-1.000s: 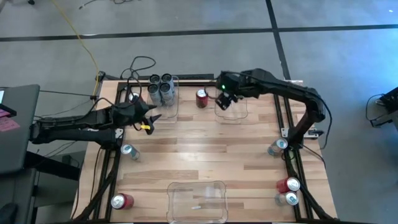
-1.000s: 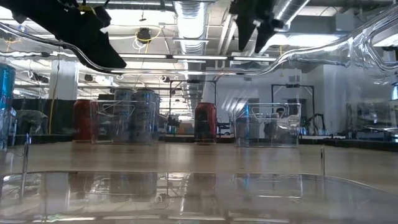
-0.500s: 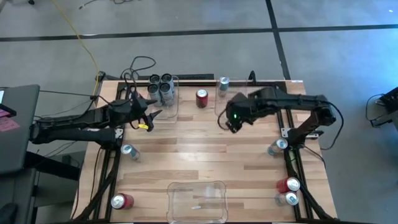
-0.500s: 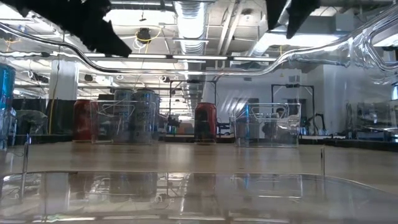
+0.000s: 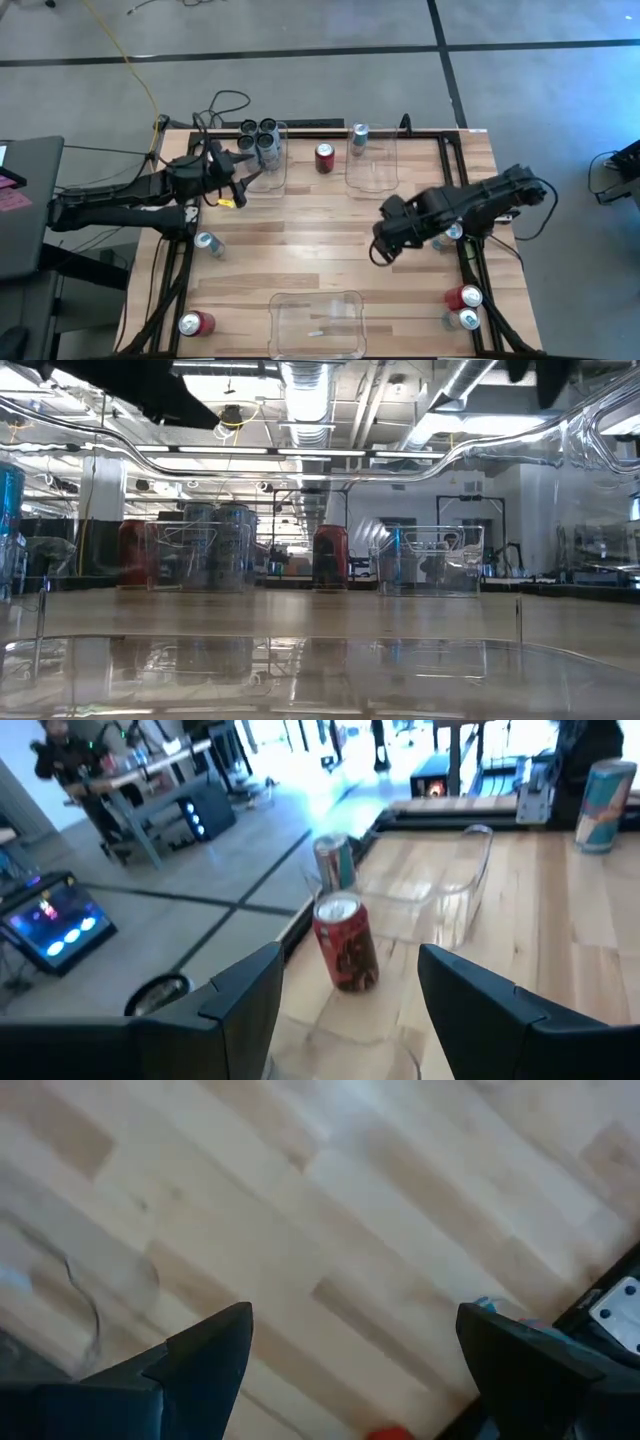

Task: Sort soda cans
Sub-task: Put the top right blue soda can into the top right transparent bin

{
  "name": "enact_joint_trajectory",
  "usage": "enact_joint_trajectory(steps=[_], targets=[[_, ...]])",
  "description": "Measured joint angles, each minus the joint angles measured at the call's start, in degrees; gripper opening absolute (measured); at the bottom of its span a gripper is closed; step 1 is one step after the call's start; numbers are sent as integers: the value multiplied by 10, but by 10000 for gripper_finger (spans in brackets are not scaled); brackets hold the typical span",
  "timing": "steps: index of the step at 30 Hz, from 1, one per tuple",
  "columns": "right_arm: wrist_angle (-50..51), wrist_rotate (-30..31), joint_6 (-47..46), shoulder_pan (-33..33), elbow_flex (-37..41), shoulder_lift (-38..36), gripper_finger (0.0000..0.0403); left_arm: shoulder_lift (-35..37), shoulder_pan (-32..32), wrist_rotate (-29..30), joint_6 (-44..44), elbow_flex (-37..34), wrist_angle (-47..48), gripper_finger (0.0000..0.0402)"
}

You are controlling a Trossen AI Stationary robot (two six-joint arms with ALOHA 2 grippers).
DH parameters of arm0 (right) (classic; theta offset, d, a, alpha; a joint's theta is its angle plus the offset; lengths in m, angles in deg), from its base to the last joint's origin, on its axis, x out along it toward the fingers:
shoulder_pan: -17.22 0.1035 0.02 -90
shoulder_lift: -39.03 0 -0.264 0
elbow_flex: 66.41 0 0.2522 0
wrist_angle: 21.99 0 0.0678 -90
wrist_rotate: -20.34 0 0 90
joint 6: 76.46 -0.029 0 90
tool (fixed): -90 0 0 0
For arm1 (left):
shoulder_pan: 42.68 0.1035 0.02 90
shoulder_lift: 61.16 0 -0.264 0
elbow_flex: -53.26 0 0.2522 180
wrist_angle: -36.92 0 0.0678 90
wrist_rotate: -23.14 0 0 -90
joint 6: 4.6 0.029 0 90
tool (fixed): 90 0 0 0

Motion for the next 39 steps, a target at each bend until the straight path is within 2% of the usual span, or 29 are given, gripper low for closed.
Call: enact_joint_trajectory(steps=[8, 11, 15, 19, 23, 28, 31, 37, 39], targets=[[-31, -20, 26, 61, 44, 2, 368, 0, 0, 0, 43, 0, -46, 229], [-83, -20, 8, 61, 56, 1, 368, 0, 0, 0, 53, 0, -48, 229], [-127, -18, 57, 61, 69, 1, 368, 0, 0, 0, 55, 0, -48, 229], [-106, -14, 95, 56, 81, 2, 368, 0, 0, 0, 49, 0, -40, 229], [-91, -8, 78, 32, 84, 1, 368, 0, 0, 0, 53, 0, -36, 229], [5, -8, 77, 19, 84, 1, 368, 0, 0, 0, 51, 0, -33, 229], [-11, -7, 113, 19, 90, -11, 368, 0, 0, 0, 51, 0, -29, 229], [-1, -7, 106, 14, 109, -37, 368, 0, 0, 0, 47, 0, -26, 229], [2, -39, 89, 10, 125, -47, 368, 0, 0, 1, 42, 0, -17, 229]])
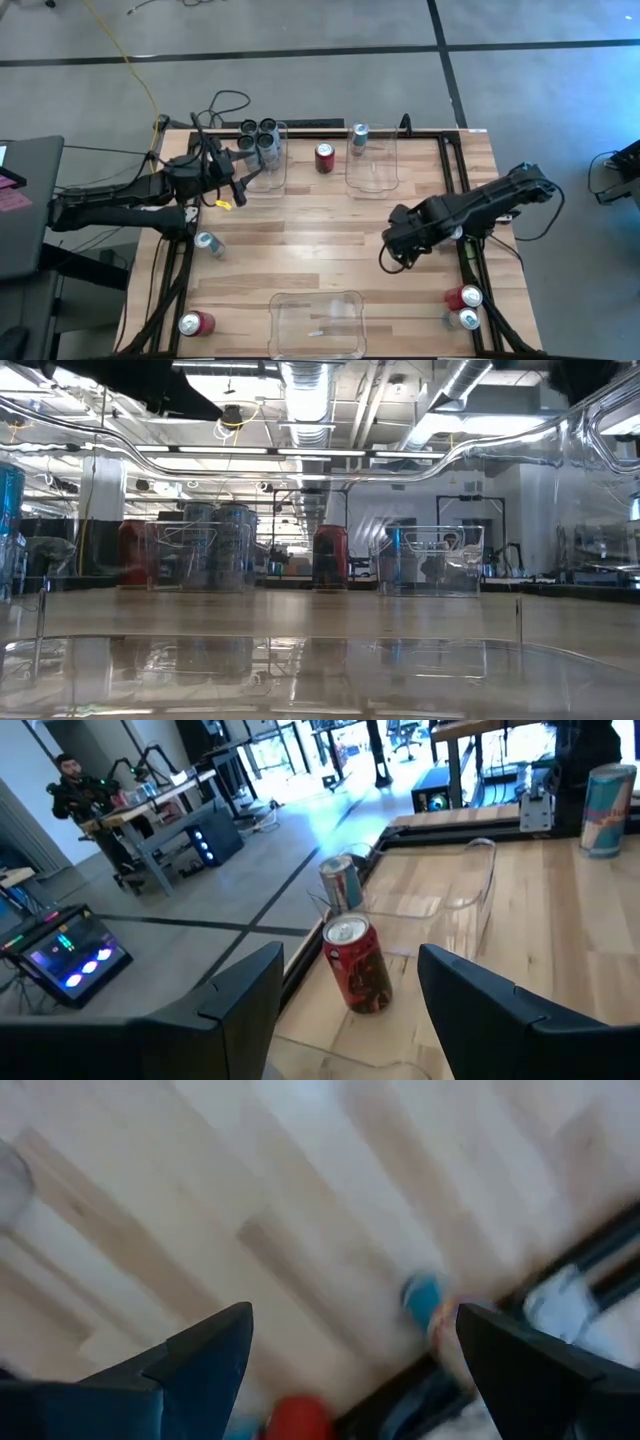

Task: Sort soda cans
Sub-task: Put the top right blue soda can into the top right transparent bin

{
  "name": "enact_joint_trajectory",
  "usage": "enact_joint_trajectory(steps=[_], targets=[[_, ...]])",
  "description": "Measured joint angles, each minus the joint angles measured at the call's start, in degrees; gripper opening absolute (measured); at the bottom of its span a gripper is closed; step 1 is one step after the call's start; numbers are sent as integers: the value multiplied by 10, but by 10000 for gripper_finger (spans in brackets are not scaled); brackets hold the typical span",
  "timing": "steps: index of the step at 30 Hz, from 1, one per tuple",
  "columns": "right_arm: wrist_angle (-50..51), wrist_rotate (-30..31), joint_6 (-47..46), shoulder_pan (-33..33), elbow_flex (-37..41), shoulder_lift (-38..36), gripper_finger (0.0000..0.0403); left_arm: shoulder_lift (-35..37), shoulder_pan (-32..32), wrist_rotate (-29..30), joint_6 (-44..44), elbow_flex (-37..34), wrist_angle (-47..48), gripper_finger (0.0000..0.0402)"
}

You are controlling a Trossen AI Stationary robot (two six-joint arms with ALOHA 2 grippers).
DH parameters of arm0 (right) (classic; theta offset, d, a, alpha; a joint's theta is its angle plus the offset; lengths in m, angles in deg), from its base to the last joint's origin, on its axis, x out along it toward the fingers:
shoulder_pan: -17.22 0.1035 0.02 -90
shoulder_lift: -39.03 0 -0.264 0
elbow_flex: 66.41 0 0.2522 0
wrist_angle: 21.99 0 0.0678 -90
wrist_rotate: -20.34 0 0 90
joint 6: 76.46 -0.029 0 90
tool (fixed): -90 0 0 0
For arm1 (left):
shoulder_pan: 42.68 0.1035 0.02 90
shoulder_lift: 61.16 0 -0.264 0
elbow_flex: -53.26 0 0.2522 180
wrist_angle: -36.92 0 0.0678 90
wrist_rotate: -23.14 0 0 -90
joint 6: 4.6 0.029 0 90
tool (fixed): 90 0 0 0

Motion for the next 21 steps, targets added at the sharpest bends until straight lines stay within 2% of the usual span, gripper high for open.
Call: enact_joint_trajectory(steps=[4, 8, 17, 21], targets=[[-2, -46, -13, 8, 17, -2, 368, 0, 0, 0, -1, 0, 15, 229], [-2, -43, -12, 23, 18, -2, 368, 0, 0, 0, -3, 0, 13, 229], [-20, 156, -37, 28, 11, -90, 368, 0, 0, 0, -10, 0, 13, 229], [-1, 189, -82, 28, 14, -153, 368, 0, 0, 0, -11, 0, 13, 229]])
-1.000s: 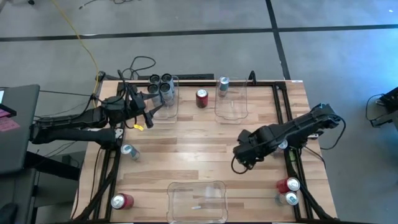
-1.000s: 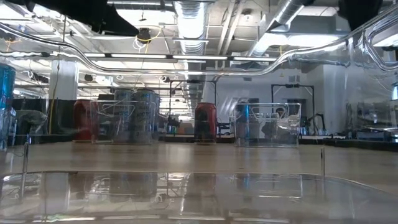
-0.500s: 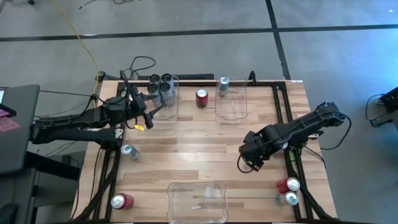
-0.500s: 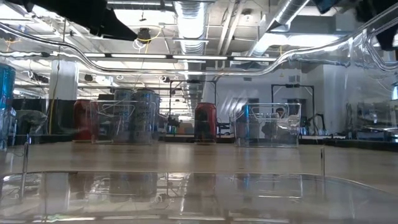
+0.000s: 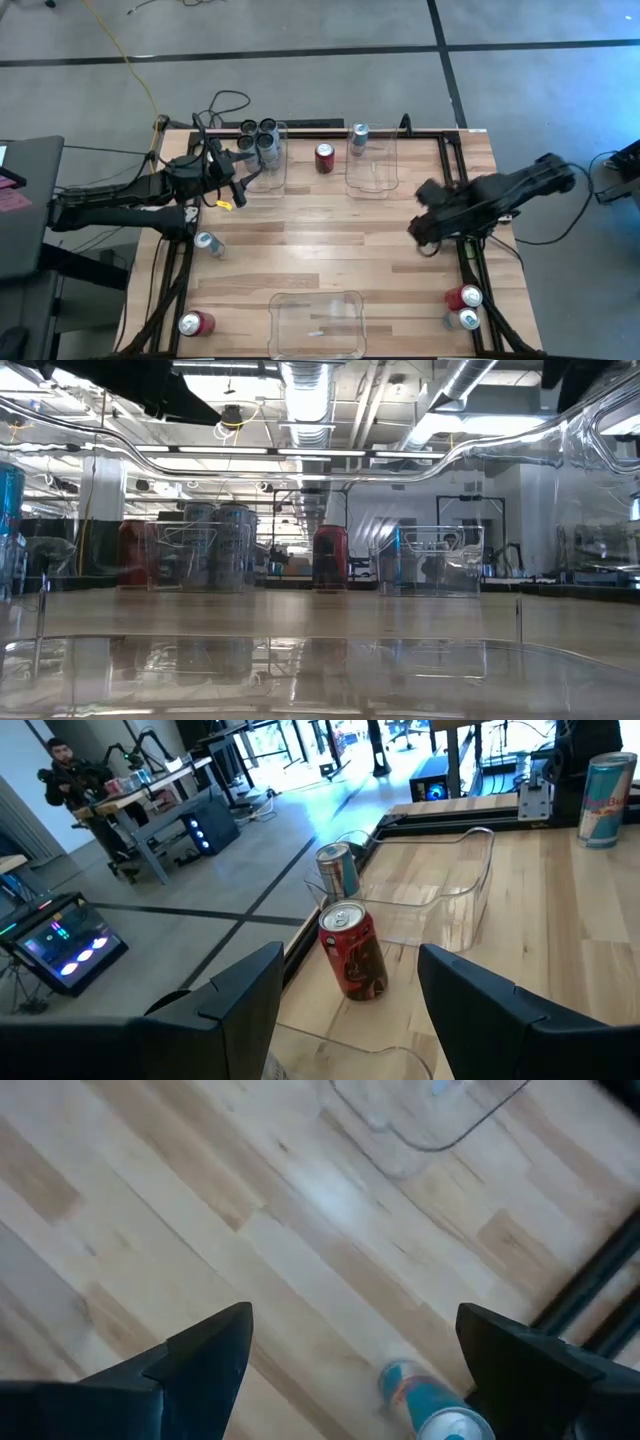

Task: Sort soda cans
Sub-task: Put the top right blue soda can into the top right transparent bin

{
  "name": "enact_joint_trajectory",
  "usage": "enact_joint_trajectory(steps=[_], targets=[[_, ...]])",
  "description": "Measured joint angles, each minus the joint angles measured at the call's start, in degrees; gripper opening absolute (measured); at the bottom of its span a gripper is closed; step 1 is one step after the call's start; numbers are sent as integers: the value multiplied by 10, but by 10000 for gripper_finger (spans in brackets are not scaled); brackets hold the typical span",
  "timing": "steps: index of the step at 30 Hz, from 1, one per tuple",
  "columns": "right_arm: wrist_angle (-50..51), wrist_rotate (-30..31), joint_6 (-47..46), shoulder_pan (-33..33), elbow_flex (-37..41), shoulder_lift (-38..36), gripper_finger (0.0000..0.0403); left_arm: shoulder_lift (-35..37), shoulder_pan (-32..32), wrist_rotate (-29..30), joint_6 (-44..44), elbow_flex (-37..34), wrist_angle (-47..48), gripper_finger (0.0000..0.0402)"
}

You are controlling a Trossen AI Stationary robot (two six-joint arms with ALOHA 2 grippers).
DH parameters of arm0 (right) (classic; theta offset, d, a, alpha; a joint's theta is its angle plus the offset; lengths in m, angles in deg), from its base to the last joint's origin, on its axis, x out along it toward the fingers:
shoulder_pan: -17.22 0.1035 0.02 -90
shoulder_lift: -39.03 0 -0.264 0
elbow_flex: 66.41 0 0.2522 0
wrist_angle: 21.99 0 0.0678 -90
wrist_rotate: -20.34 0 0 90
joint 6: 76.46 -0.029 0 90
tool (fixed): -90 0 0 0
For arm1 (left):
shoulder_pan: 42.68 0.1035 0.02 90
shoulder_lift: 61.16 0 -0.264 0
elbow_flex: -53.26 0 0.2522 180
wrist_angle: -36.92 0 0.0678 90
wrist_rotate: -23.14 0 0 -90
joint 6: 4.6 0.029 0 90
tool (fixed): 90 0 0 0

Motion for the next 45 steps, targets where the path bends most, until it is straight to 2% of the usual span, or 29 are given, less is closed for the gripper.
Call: enact_joint_trajectory(steps=[6, 12, 21, 27, 33, 45], targets=[[-2, -6, -79, -8, 67, -85, 368, 0, 0, 0, -2, 0, 0, 229], [-16, -58, -124, -5, 160, -139, 368, 0, 0, 0, -7, 0, 14, 229], [-1, -157, -128, 4, 220, -135, 368, 0, 0, 0, -10, 0, 6, 229], [-2, -169, -132, 4, 231, -137, 368, 0, 0, 0, -16, 0, 7, 229], [-3, -214, -137, 4, 268, -137, 368, 0, 0, 0, -16, 0, 13, 229], [-67, -213, -135, 3, 321, -137, 368, 0, 0, 0, -18, 0, 13, 229]])
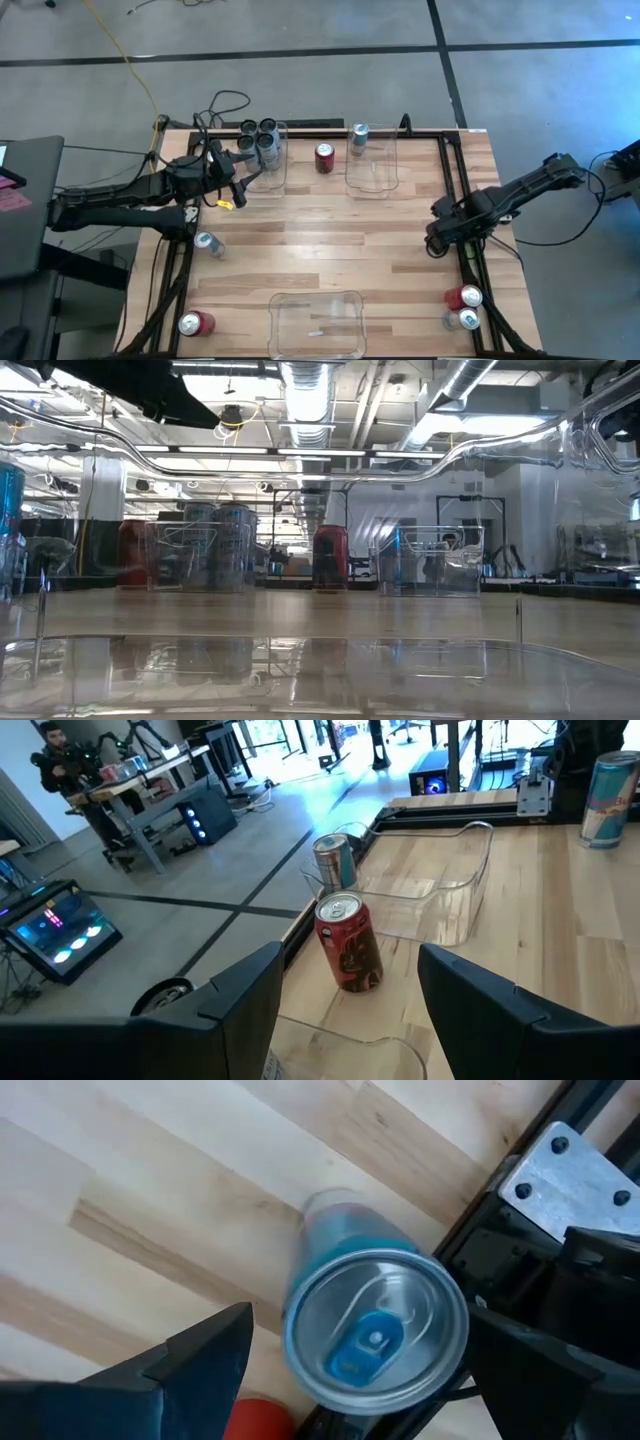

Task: Sort soda cans
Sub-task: Put the top right blue soda can into the top right transparent bin

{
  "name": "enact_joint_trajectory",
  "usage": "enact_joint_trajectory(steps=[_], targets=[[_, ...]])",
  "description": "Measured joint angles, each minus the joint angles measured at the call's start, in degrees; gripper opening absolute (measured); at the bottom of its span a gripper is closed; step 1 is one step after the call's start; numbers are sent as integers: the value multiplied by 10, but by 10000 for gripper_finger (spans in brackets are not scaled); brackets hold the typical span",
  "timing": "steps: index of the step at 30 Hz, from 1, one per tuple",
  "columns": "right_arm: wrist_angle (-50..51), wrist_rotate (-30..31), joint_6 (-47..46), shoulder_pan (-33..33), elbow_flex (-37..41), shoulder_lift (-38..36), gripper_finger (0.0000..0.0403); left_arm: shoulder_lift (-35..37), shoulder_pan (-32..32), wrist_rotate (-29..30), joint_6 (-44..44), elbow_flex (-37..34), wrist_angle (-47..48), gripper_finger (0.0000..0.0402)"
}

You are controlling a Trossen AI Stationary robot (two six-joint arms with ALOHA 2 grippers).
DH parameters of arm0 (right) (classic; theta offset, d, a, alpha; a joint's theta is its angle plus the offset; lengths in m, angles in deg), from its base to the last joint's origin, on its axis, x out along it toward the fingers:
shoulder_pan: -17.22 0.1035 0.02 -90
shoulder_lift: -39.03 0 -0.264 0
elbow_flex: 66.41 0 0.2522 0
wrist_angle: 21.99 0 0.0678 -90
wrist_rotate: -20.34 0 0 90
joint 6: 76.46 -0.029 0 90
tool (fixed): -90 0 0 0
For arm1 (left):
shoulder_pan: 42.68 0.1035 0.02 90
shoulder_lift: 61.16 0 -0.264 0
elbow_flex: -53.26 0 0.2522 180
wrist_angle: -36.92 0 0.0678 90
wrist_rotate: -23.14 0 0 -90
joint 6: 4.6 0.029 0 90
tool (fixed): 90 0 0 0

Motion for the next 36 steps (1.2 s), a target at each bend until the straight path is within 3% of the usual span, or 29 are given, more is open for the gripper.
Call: enact_joint_trajectory(steps=[6, 15, 21, 25, 36], targets=[[-33, 0, -6, -10, 9, 2, 347, 0, 0, 0, 0, 0, -1, 229], [-76, 1, 9, -47, 7, 2, 225, 0, 0, 0, 0, 0, -4, 229], [-112, -4, 30, -74, -25, 35, 223, 0, 0, 0, 0, 0, -5, 229], [-122, -15, 68, -106, -78, 82, 245, 0, 0, 0, 0, 0, -17, 229], [-36, -14, 297, -219, -308, 256, 233, 0, 0, 0, -2, 0, -14, 229]])
